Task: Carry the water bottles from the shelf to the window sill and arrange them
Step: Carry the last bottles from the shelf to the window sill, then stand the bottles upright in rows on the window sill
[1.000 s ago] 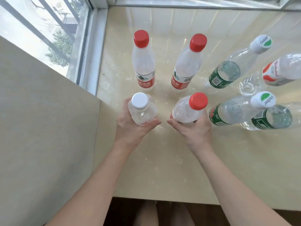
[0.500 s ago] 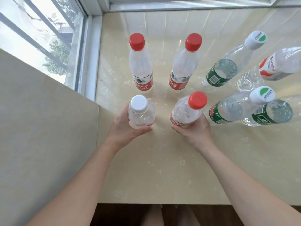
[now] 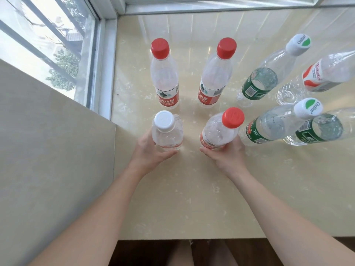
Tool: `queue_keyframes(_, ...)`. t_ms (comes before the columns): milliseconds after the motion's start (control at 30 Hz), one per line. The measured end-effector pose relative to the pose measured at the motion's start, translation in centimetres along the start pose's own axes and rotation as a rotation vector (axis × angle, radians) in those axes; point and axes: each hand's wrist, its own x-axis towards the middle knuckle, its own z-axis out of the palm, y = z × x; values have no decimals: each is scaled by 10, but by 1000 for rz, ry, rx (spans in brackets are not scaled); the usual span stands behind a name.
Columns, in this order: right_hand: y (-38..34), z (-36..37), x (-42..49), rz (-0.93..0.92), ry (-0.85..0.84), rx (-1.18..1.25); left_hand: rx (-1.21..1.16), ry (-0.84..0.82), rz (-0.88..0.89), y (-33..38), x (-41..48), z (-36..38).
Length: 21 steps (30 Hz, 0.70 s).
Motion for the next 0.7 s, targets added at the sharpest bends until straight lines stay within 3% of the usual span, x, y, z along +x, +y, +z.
queue_keyframes(467,7,3,-2,-25,-1,-5,95,-36,98,-4,1,-2)
queue_keyframes(700,9,-3,-11,-62,-66,-5,119,-29,48,-12,-5,3)
